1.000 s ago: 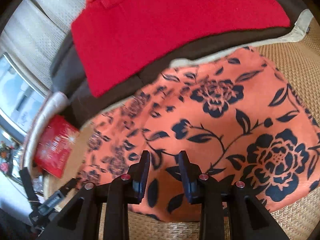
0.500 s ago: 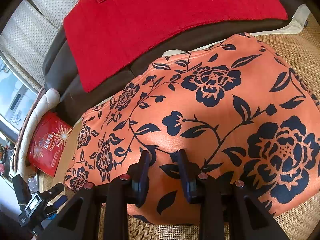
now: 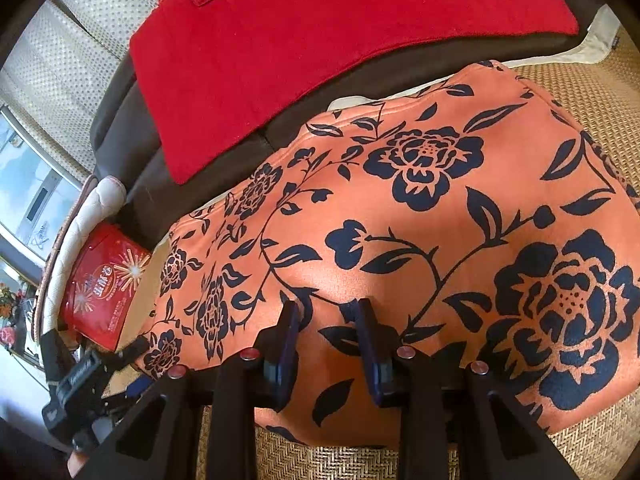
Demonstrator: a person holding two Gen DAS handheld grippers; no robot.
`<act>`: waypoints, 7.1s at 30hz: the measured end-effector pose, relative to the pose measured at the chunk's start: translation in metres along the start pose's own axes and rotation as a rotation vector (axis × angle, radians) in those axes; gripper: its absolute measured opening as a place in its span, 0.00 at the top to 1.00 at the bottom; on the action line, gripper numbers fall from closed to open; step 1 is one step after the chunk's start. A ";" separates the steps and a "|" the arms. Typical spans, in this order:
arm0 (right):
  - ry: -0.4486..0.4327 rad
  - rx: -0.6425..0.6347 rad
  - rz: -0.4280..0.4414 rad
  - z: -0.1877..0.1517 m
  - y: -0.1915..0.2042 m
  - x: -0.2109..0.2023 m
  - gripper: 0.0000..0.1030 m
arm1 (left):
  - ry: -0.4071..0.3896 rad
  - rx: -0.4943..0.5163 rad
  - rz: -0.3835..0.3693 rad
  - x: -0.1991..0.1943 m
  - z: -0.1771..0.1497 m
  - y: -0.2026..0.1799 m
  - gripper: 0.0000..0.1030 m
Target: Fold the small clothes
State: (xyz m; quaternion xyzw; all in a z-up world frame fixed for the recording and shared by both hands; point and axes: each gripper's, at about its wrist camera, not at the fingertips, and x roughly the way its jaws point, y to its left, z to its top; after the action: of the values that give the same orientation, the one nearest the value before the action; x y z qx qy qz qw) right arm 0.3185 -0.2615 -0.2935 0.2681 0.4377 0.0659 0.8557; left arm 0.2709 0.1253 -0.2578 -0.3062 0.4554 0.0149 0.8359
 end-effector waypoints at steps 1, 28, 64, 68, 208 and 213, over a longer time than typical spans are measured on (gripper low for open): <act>0.001 -0.002 0.002 0.000 0.000 0.000 0.68 | -0.010 -0.003 0.007 0.000 0.001 0.001 0.42; 0.117 -0.231 0.114 0.066 0.089 -0.012 0.25 | -0.347 0.615 0.113 -0.033 -0.038 -0.094 0.86; 0.324 -0.498 0.022 0.166 0.135 0.041 0.88 | -0.433 1.071 -0.095 -0.065 -0.157 -0.203 0.87; 0.238 -0.442 0.014 0.196 0.081 -0.006 0.92 | -0.365 1.085 -0.193 -0.065 -0.176 -0.243 0.87; 0.021 0.050 -0.141 0.144 -0.043 -0.012 0.88 | -0.131 0.940 0.104 -0.004 -0.080 -0.193 0.03; -0.003 -0.002 -0.146 0.125 -0.033 -0.036 0.86 | -0.137 0.952 0.113 -0.005 -0.082 -0.194 0.03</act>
State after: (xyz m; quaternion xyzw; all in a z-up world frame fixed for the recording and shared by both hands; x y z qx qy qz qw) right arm 0.3908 -0.3515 -0.2259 0.2346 0.4549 0.0035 0.8590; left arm 0.2649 -0.0740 -0.1903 0.1371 0.3712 -0.1297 0.9092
